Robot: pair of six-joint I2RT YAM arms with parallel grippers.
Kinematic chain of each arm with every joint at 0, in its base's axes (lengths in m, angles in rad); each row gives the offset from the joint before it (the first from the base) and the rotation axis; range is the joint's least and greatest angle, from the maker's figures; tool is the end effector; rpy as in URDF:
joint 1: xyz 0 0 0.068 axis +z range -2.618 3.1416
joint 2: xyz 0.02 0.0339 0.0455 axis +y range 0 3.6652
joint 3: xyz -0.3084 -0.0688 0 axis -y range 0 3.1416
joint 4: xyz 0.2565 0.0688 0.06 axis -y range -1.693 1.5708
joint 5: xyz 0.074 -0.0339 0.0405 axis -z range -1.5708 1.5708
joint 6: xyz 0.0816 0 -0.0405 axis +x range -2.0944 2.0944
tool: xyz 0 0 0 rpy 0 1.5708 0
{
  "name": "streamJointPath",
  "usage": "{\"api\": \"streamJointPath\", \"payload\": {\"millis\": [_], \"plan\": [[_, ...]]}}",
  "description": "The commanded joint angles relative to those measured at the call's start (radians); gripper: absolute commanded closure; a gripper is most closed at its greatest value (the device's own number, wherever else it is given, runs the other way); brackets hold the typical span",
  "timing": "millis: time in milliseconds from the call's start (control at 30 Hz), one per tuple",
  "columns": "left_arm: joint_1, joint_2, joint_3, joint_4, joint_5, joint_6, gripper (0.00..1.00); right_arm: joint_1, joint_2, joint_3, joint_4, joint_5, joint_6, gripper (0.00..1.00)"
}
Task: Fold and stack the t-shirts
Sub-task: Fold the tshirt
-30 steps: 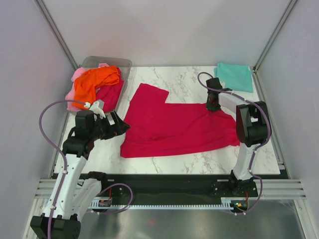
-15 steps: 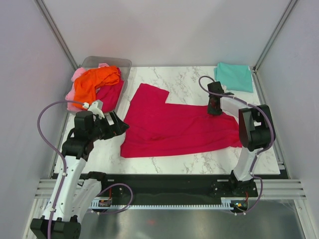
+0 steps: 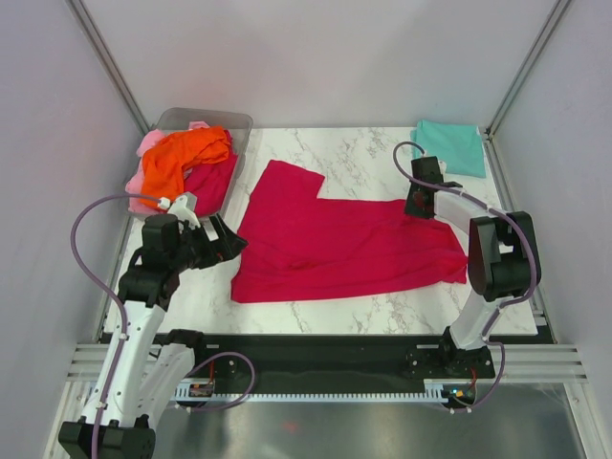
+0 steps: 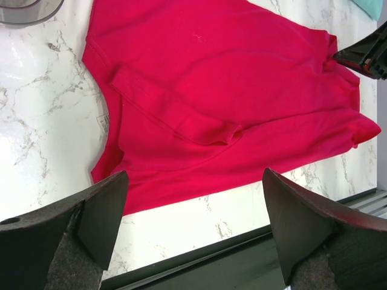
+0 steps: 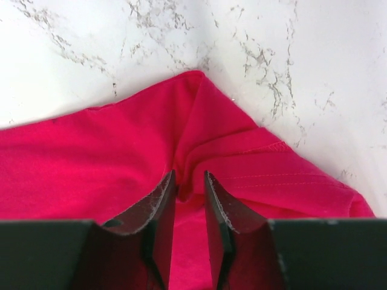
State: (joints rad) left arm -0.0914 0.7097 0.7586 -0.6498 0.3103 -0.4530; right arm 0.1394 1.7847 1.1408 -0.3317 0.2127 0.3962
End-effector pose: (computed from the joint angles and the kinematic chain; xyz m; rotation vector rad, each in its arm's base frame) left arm 0.1615 -0.0398 0.3012 -0.2177 2.2009 -0.6443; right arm 0.4112 0.0403 0.1816 0.4035 2.4822 -0.0548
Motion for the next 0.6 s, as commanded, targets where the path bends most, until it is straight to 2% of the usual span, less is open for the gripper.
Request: {"api": "streamJointPath", "payload": {"millis": [0, 200, 567], "plan": [[0.001, -0.007, -0.002, 0.019, -0.02, 0.034, 0.01, -0.003, -0.022, -0.018, 0.049, -0.035, 0.007, 0.69], [0.001, -0.006, -0.004, 0.019, -0.02, 0.033, 0.01, -0.003, 0.007, -0.012, 0.068, -0.062, 0.009, 0.68], [0.001, 0.002, -0.005, 0.019, -0.02, 0.034, 0.01, -0.012, 0.044, -0.033, 0.102, -0.087, 0.015, 0.76]]}}
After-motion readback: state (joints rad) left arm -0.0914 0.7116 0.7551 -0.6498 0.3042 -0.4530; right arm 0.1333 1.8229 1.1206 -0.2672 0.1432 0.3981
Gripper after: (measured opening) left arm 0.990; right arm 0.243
